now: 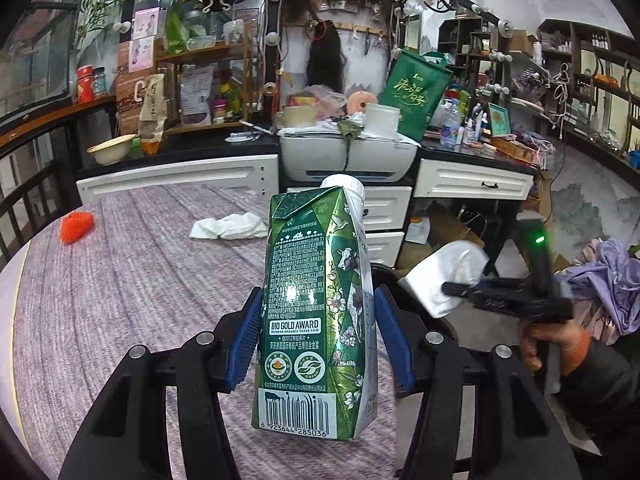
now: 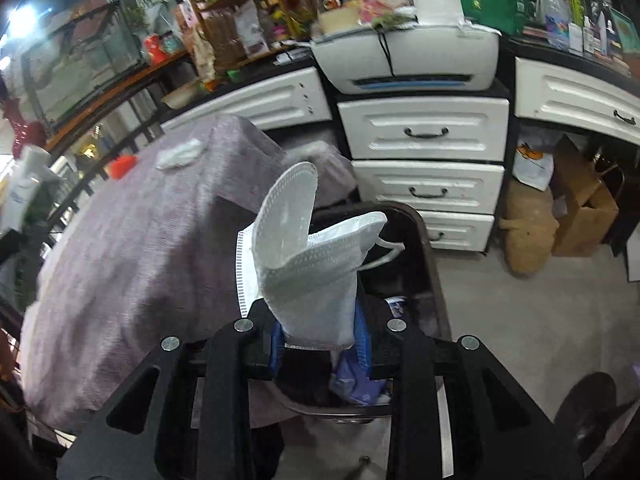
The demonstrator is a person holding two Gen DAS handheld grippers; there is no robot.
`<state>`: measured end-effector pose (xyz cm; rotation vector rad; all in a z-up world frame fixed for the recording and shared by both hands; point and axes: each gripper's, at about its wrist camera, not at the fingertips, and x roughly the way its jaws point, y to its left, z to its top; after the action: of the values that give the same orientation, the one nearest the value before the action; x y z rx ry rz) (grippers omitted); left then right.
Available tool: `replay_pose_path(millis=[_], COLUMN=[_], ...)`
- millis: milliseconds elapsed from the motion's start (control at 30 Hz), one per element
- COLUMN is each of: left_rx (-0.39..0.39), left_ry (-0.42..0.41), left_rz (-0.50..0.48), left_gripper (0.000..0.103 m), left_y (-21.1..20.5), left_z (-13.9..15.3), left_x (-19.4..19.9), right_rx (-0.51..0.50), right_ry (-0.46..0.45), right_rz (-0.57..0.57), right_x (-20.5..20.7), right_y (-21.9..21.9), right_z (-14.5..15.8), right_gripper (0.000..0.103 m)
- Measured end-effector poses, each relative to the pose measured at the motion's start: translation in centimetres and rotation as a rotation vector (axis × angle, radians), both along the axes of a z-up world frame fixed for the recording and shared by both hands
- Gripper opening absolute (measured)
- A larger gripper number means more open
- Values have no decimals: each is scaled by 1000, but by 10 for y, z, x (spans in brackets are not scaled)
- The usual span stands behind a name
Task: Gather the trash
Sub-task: 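Carry the carton and mask over the black bin and open both grippers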
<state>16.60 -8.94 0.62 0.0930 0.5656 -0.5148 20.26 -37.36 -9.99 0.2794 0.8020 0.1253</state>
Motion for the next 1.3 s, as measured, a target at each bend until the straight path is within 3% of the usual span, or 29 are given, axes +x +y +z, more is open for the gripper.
replay_pose_path(millis=[400,433,533,600,867,1167,1300], left_rx=[-24,-24,-27,-28,-38,-67,-55], left_ry=[-2,-5,-4,-4,0,27,37], left_rz=[-28,-30,-37,-39,-73,-144,-185], left_gripper=[55,55,55,55,55,55,55], left_y=[-22,-23,-26,-29,-44,-79,-104], left_z=[2,2,3,3,2,-3,-11], left_x=[-1,-2,-3,-3,-5,-10,-13], right_rx=[-15,-22,-64,-69,-38,-11,-43], right_ry=[197,208,231,232,221,146,105], right_rz=[-50,-53,-77,-82,-100,-165,-191], right_x=[53,57,65,66,42,-7,-28], right_y=[1,2,4,4,-6,-33,-43], right_z=[-81,-86,-96,-100,-91,-59,-46], right_gripper=[30,33,59,66,71,75,76])
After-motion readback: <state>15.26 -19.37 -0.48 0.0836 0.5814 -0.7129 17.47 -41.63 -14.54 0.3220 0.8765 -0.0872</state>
